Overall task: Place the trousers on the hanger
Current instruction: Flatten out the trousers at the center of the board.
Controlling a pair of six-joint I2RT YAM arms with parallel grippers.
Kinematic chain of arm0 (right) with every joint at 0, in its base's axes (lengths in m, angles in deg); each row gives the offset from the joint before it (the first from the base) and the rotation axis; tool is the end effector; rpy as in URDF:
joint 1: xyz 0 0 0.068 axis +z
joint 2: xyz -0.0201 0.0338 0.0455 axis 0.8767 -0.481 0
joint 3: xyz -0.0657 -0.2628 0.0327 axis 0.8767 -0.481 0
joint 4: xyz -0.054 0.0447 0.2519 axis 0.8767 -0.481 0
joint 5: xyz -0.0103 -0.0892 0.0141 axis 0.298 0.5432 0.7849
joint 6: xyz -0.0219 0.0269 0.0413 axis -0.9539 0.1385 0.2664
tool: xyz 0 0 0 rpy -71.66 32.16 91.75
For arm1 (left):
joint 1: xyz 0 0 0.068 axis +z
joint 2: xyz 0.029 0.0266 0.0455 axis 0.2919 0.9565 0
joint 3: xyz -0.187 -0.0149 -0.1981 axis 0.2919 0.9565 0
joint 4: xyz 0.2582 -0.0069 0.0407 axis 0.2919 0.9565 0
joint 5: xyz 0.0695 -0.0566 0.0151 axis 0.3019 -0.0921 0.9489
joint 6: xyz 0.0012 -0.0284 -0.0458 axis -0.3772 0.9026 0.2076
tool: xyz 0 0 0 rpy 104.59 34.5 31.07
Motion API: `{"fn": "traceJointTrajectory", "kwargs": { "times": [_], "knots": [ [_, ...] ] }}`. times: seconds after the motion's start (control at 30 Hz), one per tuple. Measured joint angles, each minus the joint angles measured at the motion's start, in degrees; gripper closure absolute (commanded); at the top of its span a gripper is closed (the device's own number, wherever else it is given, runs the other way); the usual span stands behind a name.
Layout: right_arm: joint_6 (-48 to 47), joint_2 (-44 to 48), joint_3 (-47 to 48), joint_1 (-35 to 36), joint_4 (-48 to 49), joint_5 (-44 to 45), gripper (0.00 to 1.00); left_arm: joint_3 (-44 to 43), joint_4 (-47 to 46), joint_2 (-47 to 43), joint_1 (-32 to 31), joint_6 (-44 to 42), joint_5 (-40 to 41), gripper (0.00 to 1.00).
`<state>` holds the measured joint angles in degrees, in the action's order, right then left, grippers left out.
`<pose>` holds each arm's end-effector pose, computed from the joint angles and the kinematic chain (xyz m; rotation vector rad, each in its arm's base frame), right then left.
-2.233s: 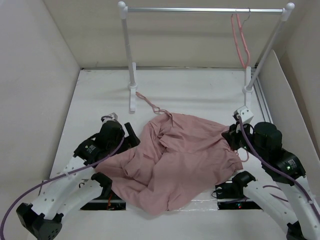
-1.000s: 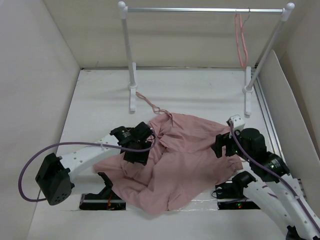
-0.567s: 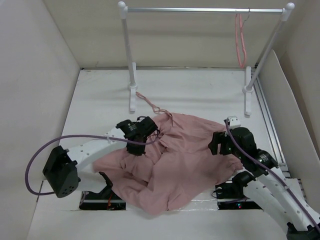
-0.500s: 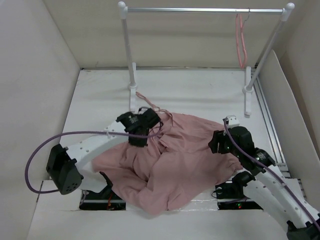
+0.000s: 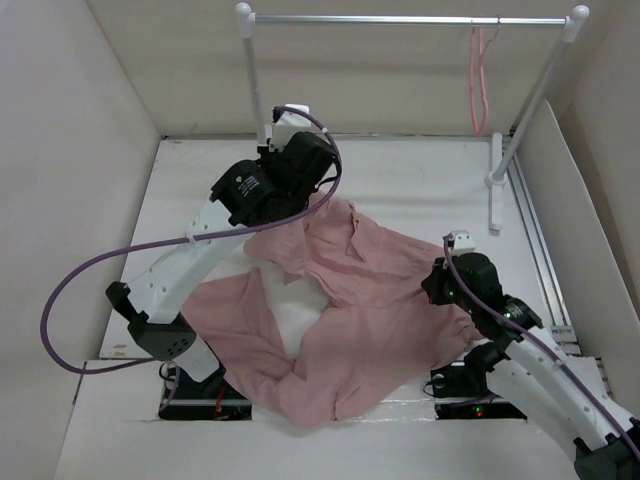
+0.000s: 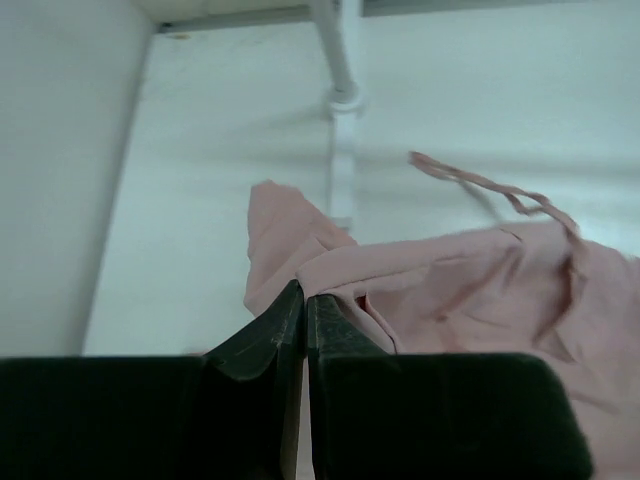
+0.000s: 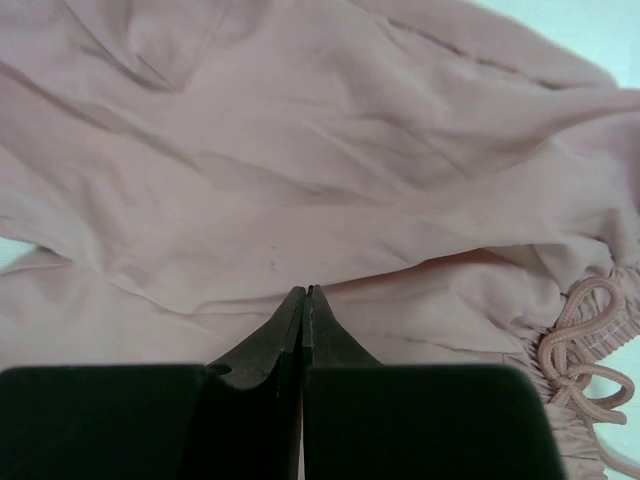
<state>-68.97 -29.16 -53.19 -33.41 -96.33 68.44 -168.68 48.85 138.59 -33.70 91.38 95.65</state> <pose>0.1302 0.0660 0.2242 -0.1332 2.2364 0.3750 0.2059 -0.2104 0.4782 0.0647 1.9975 0.0979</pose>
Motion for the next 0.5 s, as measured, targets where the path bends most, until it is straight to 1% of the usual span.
{"fn": "traceJointTrajectory", "kwargs": {
  "times": [0.1,0.17,0.23,0.27,0.3,0.4,0.47,0.5],
  "knots": [
    [0.0,3.8,0.0,0.0,-0.24,0.02,0.98,2.93,-0.94,-1.05,1.55,-0.79,7.34,1.0],
    [0.02,4.79,0.0,0.0,-0.33,0.0,0.98,8.76,-2.82,-3.26,5.49,-1.2,9.44,1.0],
    [0.04,4.79,-0.02,0.0,-0.52,0.0,0.98,18.14,-7.5,-5.9,12.13,-2.51,9.57,1.0],
    [0.04,4.68,-0.02,0.0,-0.94,0.0,0.98,21.79,-8.26,-6.27,15.69,-3.02,9.14,1.0],
    [-0.02,4.44,-0.02,0.0,-1.27,0.0,0.98,23.87,-8.52,-5.64,20.65,-3.1,7.37,1.0],
    [-0.5,3.65,0.04,-0.02,-2.1,0.09,0.97,24.52,-11.13,-2.1,32.17,-3.39,3.17,1.0],
    [-1.07,2.75,0.13,-0.15,-2.25,0.11,0.96,22.73,-12.41,-0.15,37.77,-4.26,1.03,1.0],
    [-1.27,2.19,0.13,-0.17,-2.25,0.11,0.94,20.48,-12.41,0.98,39.54,-4.61,0.57,0.97]
  ]
}}
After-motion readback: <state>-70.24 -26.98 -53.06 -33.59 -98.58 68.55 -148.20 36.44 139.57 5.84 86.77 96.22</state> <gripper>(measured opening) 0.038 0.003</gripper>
